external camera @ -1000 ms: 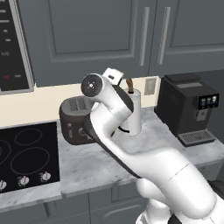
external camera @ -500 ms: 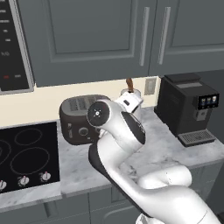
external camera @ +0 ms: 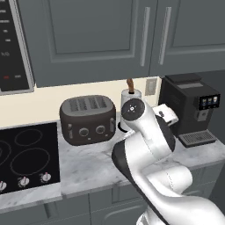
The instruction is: Close all open cabinet doors.
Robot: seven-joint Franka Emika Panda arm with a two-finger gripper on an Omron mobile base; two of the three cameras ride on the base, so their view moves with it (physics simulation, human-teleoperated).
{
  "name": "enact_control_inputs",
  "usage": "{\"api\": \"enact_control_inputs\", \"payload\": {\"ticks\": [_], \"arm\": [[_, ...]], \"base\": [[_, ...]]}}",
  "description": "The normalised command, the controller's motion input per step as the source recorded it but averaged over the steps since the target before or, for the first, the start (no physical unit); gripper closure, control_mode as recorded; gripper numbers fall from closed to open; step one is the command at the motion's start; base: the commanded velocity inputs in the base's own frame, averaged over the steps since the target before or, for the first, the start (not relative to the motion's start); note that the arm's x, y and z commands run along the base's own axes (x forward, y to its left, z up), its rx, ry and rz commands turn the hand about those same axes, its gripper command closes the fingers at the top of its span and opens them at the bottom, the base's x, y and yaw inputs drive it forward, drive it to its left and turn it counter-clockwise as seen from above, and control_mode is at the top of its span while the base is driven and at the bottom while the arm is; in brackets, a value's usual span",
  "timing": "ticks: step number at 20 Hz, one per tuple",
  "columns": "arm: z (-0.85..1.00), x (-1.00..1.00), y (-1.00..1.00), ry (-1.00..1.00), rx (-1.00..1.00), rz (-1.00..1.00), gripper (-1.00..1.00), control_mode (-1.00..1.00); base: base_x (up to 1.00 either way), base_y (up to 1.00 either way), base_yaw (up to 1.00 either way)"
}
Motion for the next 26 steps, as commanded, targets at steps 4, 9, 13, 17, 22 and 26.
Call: {"api": "enact_control_inputs", "payload": {"ticks": [4, 9, 13, 17, 22, 26], "arm": [[-0.23, -0.07, -0.43, 0.10, 0.14, -0.15, -1.00, -1.00], [-0.11, 0.00, -0.03, 0.05, 0.00, -0.04, -1.00, -1.00], [0.00, 0.00, 0.00, 0.00, 0.00, 0.00, -1.00, -1.00], [0.00, 0.00, 0.00, 0.00, 0.00, 0.00, -1.00, -1.00], [0.00, 0.00, 0.00, 0.00, 0.00, 0.00, -1.00, -1.00], [0.00, 0.00, 0.00, 0.00, 0.00, 0.00, -1.00, -1.00]], "base": [[0.00, 0.00, 0.00], [0.00, 0.00, 0.00], [0.00, 0.00, 0.00], [0.00, 0.00, 0.00], [0.00, 0.00, 0.00], [0.00, 0.00, 0.00]]}}
